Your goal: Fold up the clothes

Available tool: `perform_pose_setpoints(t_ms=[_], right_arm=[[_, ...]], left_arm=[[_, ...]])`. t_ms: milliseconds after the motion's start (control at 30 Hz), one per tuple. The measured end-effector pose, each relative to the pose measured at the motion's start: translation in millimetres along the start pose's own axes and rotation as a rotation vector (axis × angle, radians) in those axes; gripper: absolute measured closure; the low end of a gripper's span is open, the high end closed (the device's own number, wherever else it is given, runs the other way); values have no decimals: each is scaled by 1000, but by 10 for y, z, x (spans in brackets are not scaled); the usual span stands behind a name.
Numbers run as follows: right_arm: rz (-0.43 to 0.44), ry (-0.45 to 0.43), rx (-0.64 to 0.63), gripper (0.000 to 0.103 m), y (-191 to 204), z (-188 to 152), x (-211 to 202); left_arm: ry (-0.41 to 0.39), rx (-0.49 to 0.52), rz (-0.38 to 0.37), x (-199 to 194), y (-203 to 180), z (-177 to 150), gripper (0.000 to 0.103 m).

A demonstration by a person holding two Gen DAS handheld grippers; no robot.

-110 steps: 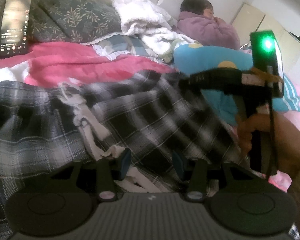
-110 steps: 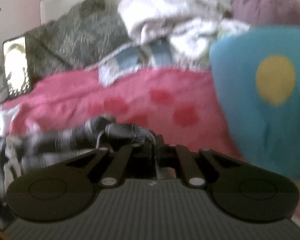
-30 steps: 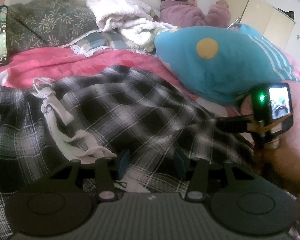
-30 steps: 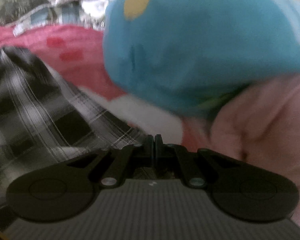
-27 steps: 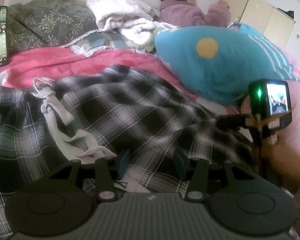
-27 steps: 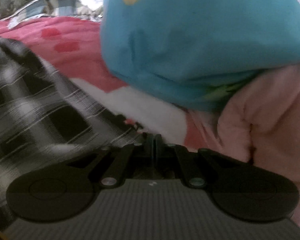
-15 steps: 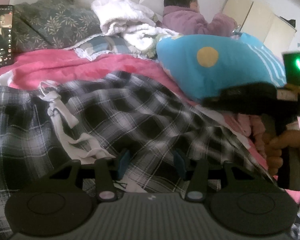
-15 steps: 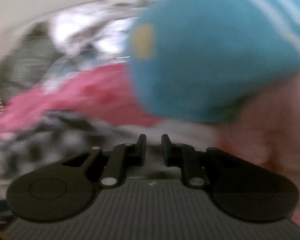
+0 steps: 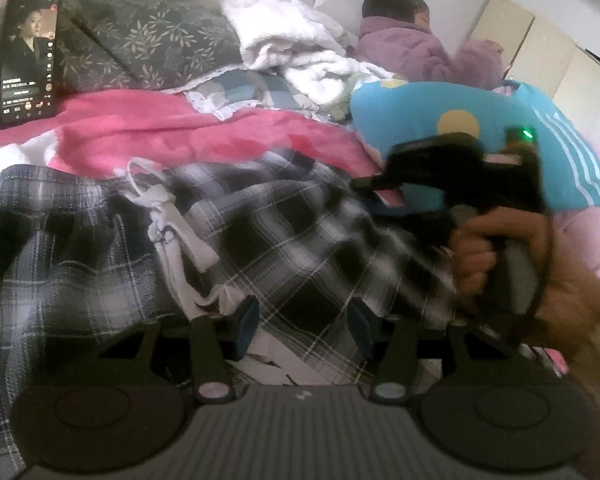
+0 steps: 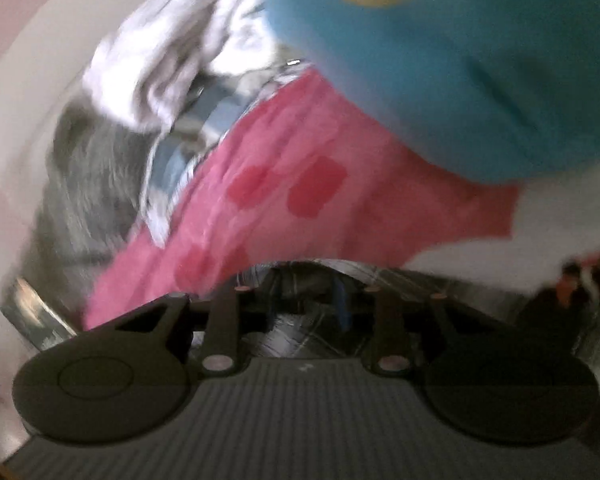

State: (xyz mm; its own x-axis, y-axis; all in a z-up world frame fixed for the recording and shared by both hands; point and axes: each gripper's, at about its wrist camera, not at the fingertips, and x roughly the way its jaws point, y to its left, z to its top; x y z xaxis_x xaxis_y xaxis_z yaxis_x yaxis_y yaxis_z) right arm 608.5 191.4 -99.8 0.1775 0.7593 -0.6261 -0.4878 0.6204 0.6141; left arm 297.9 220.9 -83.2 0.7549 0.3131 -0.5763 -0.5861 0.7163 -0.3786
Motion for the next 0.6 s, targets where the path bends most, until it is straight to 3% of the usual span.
perform_pose_setpoints(t_ms=[33,100,200,367,433,600], right_arm=[[17,14,56,68,-57,0,-43],[37,24,148,51,-142,-14,-230],[27,11,219,41,-188,-52,-635],[2,-87,162,37,-53,-288,-1716],[-36,-135,125,37,-1,-465,-2213],[-220,-252,-22,37,89,-935,-3438]], left_arm=[[-1,-4,0,-5,12,8,52],[-7,-9,1,-38,26,21,52],[-38,-9,-9,-202,11,42,52],[-85,-6,-31,-474,-18,75,50],[-77,6,-78,-571,-81,73,49],[-27,92,-197,-658,-451,-12,48]])
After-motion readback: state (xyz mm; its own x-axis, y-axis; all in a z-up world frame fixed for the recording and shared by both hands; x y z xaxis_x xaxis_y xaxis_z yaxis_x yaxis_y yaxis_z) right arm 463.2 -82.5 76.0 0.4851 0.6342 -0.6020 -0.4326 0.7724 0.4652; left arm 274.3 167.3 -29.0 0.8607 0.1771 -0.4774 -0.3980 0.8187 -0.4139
